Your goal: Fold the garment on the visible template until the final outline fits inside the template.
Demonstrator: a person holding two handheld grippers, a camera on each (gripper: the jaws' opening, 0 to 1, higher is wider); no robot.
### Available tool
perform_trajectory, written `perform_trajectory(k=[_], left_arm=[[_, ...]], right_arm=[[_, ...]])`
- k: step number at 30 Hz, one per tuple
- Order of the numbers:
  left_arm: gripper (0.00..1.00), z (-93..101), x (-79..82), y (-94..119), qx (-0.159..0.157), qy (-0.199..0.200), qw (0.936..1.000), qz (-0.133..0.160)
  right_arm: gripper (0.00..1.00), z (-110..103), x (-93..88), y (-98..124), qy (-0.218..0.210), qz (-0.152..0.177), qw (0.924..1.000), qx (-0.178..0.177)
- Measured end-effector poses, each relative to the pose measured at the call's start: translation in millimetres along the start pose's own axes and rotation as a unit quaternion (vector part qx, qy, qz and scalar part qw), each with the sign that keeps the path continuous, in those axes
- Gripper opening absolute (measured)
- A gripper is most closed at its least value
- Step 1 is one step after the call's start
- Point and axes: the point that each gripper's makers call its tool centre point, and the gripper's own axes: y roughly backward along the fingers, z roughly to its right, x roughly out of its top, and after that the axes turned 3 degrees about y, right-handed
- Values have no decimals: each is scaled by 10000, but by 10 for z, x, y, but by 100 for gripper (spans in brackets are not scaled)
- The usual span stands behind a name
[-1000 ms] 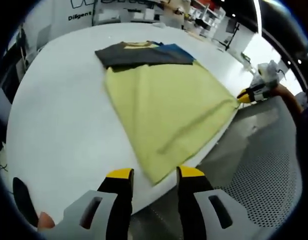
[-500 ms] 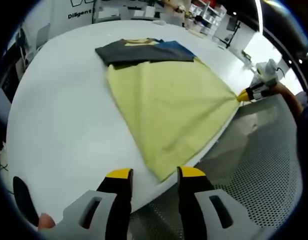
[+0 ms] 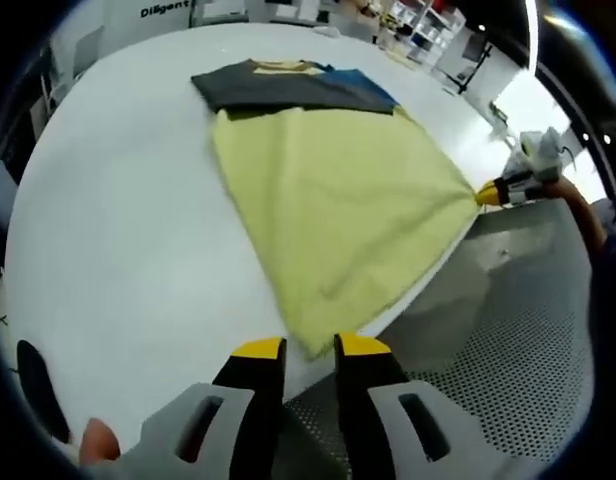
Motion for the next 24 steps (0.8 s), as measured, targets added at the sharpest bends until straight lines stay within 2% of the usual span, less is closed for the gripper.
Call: perform_trajectory(k=[5,6,11,16,24], left_arm=[[0,-3,-22,-55,92,-355,9989,-299],[0,12,15,-60,53,-288,9993,-217],[0,8,29,-64,128,-514,9981,-306],[0,-6,-23,64,-16,-351,9988,-338],[0,-10,-110,192,-58,-284,9987,-408]], right_arm=[[0,-4,6,2,-13,19,10000,19],[0,-5,8,4,-24,30,10000,24],[0,19,22,48,-37,90,10000,-2],[0,25,20,119,10,77,10000,-20],[0,-130,57,195,220,-78,9995,215]])
